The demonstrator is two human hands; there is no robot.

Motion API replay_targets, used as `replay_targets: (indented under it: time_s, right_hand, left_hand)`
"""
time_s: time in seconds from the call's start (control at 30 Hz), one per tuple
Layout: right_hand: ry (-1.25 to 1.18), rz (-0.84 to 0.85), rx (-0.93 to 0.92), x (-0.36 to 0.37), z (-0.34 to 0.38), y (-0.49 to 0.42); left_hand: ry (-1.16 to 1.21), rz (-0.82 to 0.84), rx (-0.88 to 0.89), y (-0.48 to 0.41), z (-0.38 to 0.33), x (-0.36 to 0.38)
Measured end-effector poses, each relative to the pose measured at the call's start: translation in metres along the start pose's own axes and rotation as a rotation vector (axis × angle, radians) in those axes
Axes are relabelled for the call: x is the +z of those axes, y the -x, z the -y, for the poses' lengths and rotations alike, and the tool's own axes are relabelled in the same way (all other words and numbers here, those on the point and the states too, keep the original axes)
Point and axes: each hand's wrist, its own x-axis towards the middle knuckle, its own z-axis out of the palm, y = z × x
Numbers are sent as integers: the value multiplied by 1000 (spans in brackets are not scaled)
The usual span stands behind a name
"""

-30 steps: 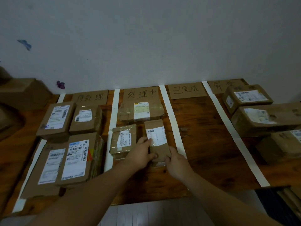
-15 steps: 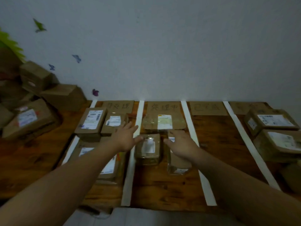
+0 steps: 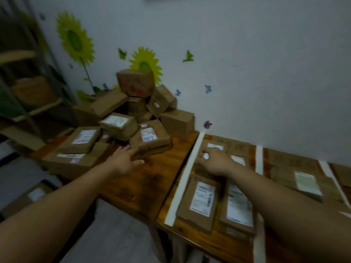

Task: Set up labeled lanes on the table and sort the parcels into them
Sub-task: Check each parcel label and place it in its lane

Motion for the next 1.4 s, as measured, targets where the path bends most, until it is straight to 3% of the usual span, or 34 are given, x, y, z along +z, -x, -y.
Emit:
replay_targets:
  time_s: [0.27,0.53,0.8,1.2,1.4]
  right_hand:
    - [-69,132,-132,52,128,-85]
    - [-139,269,-180,98,219,-195]
    - [-245,383,-172,155,296,-259]
    - [-515,291,180,248,399,-296]
    - [-566,17,274,250,423,-280]
  left_hand:
    - [106,-78,-169,-14,155,-50]
    - [275,-74,-344,-79,226,-72]
    - [460,-42,-404,-148,276,-85]
    - [703,132,-340,-246,365,-76]
    - [998,217,-321,-238,387,-82]
